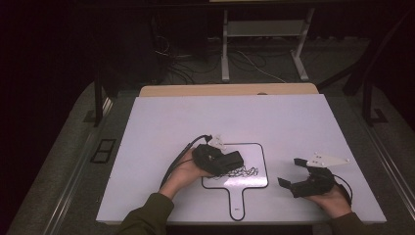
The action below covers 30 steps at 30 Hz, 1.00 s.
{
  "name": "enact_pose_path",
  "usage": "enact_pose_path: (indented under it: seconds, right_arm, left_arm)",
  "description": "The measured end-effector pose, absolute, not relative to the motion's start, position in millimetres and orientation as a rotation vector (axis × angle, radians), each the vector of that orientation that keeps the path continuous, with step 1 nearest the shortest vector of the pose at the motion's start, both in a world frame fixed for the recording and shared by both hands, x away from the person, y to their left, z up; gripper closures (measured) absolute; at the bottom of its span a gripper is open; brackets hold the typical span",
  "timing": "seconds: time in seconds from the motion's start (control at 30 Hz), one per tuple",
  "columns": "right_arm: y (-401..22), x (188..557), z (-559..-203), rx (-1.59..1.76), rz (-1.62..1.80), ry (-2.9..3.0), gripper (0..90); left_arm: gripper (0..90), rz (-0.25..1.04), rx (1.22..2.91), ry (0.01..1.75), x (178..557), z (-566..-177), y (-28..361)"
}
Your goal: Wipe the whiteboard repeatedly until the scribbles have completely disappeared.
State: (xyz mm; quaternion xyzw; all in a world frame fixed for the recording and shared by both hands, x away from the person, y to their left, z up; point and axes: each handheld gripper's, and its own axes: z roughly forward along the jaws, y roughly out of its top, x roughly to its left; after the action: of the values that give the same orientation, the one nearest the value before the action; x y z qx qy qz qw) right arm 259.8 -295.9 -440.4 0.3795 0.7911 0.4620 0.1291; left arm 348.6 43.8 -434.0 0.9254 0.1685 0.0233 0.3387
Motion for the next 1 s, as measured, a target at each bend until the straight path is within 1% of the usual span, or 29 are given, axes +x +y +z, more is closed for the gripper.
enact_pose_path:
  seconds: [0.27, 0.5, 0.57, 0.73, 0.83, 1.0]
  right_arm:
    - [-296.1, 259.7, -440.4, 1.102, 1.342, 2.301, 0.0]
    - [-296.5, 259.6, -440.2, 1.101, 1.342, 2.298, 0.0]
    - [-296.4, 259.6, -440.3, 1.103, 1.341, 2.299, 0.0]
    - [-296.2, 259.7, -440.4, 1.100, 1.338, 2.303, 0.0]
    - [-296.3, 260.0, -440.6, 1.100, 1.339, 2.301, 0.0]
    - [-296.2, 259.9, -440.5, 1.101, 1.337, 2.301, 0.0]
  left_arm:
    - [39.0, 0.061, 2.428, 0.387, 332.7, -433.3, 34.6]
    - [39.0, 0.067, 2.415, 0.429, 341.9, -433.9, 40.9]
    - [39.0, 0.076, 2.390, 0.486, 351.7, -434.8, 48.5]
    - [39.0, 0.084, 2.370, 0.545, 362.1, -435.4, 58.3]
    - [39.0, 0.100, 2.390, 0.526, 359.4, -434.4, 55.9]
    - [39.0, 0.084, 2.406, 0.485, 348.7, -433.8, 48.4]
